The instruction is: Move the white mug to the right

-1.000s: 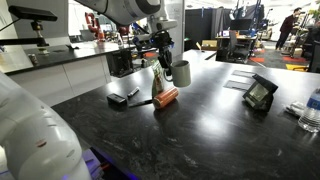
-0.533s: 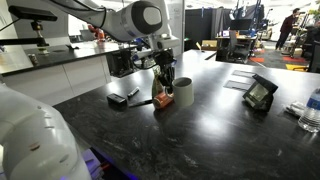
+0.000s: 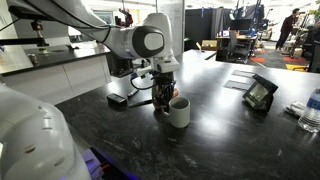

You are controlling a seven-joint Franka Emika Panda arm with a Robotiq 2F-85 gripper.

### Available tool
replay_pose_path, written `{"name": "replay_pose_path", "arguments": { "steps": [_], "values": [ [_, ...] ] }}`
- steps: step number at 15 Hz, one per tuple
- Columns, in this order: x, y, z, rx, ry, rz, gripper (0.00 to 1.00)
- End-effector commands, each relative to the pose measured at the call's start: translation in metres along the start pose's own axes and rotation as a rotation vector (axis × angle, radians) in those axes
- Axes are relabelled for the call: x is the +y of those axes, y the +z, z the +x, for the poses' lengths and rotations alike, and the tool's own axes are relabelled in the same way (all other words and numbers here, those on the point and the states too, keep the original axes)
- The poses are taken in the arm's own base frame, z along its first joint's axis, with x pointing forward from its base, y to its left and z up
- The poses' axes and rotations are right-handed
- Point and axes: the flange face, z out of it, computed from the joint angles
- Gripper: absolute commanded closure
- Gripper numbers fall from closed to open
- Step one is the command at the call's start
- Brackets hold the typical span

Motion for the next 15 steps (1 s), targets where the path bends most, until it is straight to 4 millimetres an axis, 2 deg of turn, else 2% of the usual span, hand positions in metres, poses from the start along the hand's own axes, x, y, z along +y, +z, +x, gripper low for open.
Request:
{"name": "replay_pose_path", "arguments": {
  "steps": [1,4,5,7,10,14,15],
  "values": [
    [0.023,0.008,0.005,-0.030,0.046,-0.004,0.95],
    [0.027,0.004,0.009,-0.030,0.054,-0.002,0.95],
    [0.025,0.001,0.008,-0.030,0.050,0.005,0.56],
    [0.021,-0.008,0.005,-0.016,0.035,0.019,0.51],
    [0.016,-0.033,-0.001,0.018,0.020,0.029,0.29],
    [0.013,-0.086,-0.015,0.052,-0.026,0.052,0.02],
    [0.012,-0.100,-0.019,0.059,-0.037,0.069,0.00]
  ]
}}
